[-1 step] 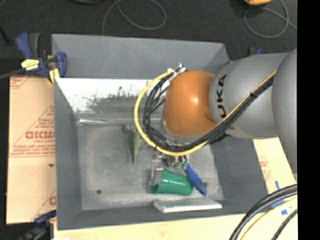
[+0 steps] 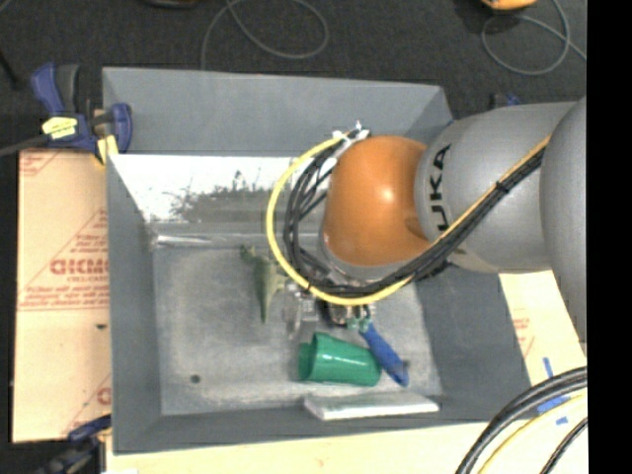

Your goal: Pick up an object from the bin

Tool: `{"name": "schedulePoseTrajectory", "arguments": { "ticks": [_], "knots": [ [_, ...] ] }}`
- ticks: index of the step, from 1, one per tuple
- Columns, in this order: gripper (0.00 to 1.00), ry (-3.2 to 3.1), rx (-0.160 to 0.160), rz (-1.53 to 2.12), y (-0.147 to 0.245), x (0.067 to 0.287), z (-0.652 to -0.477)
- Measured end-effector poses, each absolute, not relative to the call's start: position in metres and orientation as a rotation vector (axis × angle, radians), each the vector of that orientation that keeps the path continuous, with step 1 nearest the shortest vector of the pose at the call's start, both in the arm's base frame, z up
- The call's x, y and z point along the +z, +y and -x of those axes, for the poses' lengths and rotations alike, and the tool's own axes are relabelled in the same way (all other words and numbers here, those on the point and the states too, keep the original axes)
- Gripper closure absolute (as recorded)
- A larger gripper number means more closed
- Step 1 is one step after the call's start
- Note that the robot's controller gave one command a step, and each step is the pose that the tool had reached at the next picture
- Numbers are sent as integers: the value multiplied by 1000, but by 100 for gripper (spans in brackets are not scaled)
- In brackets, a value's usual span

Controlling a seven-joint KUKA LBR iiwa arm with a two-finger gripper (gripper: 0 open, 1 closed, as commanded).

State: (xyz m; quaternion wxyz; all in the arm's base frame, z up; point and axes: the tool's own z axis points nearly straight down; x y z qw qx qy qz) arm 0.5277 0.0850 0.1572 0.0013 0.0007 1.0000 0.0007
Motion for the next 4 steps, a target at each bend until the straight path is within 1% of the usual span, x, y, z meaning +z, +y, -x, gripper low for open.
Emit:
{"name": "schedulePoseTrajectory", "arguments": {
  "ticks": [1,2,3,4],
  "knots": [
    [100,3139,2,-3,85,157,-528],
    [100,3130,2,25,77,115,-536],
    [100,3146,-4,-85,121,125,-528],
    [100,3134,7,-86,158,144,-523]
  ]
}}
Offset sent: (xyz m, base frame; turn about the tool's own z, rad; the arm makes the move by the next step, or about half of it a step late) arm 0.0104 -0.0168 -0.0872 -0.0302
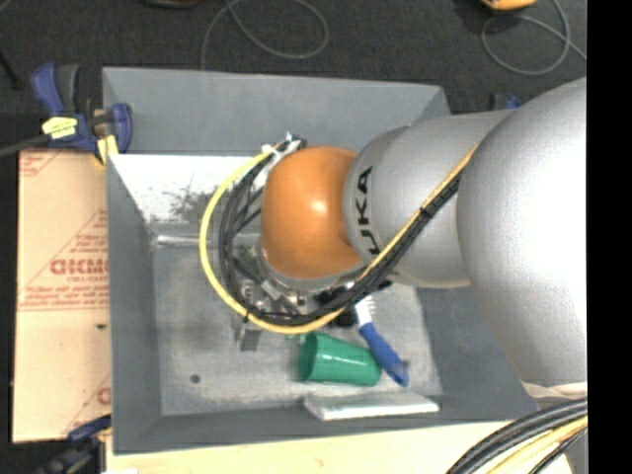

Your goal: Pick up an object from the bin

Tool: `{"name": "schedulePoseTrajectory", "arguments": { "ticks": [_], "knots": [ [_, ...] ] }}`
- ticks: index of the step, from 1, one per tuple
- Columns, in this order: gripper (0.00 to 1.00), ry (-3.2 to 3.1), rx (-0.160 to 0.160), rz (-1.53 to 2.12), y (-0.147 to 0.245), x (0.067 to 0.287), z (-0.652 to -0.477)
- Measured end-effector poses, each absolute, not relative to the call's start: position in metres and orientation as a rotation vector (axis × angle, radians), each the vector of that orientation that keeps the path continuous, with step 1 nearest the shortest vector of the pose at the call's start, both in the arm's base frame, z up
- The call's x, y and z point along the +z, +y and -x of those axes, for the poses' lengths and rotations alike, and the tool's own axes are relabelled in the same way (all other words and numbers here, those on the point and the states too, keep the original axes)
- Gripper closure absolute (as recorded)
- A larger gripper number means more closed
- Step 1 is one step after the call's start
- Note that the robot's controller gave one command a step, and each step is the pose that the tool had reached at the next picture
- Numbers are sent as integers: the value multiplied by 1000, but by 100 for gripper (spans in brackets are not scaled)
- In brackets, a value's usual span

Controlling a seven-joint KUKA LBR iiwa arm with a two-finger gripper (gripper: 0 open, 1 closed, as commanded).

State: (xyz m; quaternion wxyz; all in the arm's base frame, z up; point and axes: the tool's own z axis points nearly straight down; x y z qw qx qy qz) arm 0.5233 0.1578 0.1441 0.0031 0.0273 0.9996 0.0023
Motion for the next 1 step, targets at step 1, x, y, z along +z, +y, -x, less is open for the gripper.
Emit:
{"name": "schedulePoseTrajectory", "arguments": {
  "ticks": [1],
  "knots": [
    [100,3126,6,-221,104,93,-525]
  ]
}}
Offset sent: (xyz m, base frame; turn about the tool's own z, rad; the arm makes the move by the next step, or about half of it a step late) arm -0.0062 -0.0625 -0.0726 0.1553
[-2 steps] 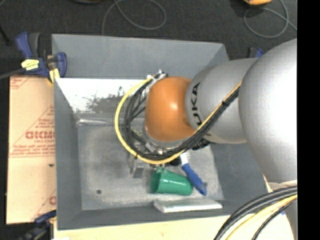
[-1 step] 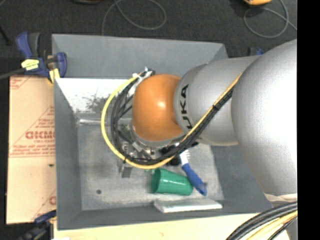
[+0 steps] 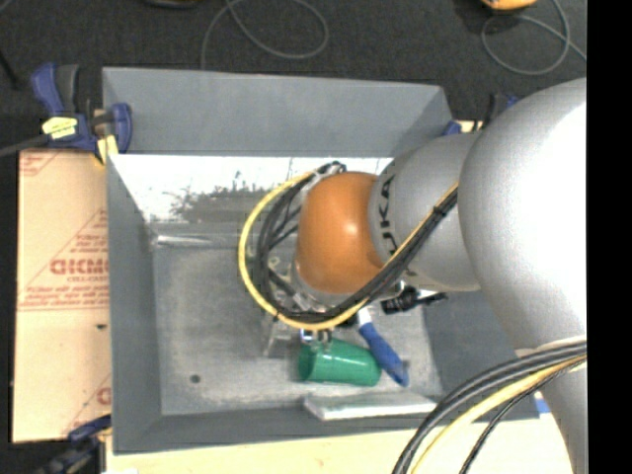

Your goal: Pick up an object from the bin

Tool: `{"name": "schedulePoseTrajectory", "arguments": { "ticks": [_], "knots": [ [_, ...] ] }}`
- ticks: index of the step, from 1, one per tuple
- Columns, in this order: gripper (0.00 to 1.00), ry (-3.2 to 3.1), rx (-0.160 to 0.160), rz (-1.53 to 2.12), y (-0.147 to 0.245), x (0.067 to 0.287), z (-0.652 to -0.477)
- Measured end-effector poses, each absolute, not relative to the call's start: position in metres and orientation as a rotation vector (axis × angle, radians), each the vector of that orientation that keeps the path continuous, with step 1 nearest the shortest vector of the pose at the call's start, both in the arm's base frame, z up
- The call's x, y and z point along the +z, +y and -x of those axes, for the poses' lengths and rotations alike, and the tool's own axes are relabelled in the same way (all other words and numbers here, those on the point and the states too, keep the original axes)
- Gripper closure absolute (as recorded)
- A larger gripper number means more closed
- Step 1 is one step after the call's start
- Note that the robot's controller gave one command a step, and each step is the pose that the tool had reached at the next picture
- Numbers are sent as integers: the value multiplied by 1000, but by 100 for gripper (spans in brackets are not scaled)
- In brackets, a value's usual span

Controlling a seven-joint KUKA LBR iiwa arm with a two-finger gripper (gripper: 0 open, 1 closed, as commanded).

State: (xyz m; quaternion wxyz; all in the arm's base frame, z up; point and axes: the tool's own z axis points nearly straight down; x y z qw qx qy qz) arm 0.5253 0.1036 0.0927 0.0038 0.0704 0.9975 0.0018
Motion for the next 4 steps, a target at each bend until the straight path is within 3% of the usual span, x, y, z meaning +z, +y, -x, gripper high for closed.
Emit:
{"name": "schedulePoseTrajectory", "arguments": {
  "ticks": [1,2,3,4],
  "knots": [
    [100,3127,0,-297,72,67,-522],
    [100,3098,1,-515,98,86,-519],
    [100,3094,6,-536,73,89,-523],
    [100,3134,-9,-304,55,128,-521]
  ]
}}
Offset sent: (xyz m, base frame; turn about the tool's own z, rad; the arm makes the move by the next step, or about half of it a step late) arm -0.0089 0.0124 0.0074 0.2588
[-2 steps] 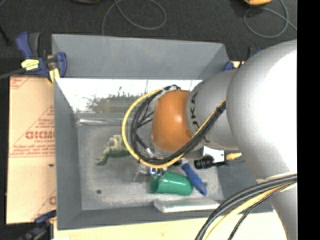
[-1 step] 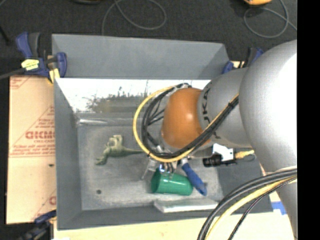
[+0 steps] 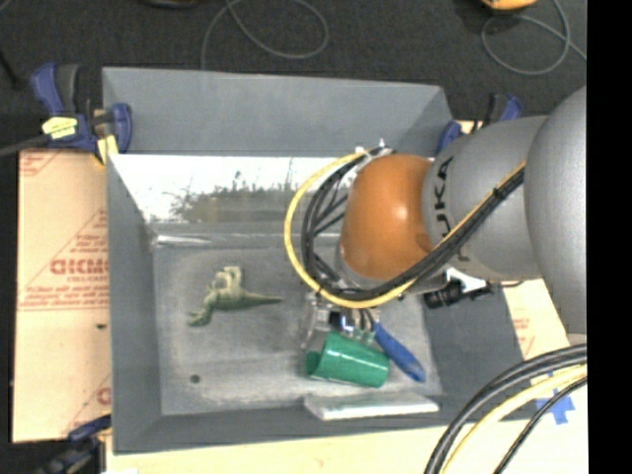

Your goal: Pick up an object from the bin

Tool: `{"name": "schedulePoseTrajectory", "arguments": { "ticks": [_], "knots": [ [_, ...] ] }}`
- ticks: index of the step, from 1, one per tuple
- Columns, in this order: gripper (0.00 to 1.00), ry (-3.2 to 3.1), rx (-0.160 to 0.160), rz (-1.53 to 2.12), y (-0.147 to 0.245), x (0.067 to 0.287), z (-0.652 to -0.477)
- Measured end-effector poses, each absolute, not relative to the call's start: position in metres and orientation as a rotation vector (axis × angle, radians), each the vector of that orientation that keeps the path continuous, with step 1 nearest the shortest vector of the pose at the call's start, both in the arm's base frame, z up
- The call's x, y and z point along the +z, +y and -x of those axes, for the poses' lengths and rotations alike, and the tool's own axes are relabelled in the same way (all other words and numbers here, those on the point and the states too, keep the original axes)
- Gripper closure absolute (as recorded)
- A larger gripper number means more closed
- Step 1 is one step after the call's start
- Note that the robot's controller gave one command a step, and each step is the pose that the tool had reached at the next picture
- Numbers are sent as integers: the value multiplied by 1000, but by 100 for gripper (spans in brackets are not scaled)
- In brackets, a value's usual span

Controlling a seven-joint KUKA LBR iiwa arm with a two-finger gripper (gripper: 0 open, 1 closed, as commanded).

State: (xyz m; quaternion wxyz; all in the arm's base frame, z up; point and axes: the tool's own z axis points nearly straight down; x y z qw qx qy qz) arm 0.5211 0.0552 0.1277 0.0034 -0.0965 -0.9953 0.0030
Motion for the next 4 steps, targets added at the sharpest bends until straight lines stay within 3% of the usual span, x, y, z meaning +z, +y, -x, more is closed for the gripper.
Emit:
{"name": "schedulePoseTrajectory", "arguments": {
  "ticks": [1,2,3,4],
  "knots": [
    [100,-3132,-2,305,49,156,-504],
    [100,-3116,-12,519,24,120,-509],
    [100,-3105,2,422,15,122,-506],
    [100,-3105,-3,535,24,150,-544]
  ]
}}
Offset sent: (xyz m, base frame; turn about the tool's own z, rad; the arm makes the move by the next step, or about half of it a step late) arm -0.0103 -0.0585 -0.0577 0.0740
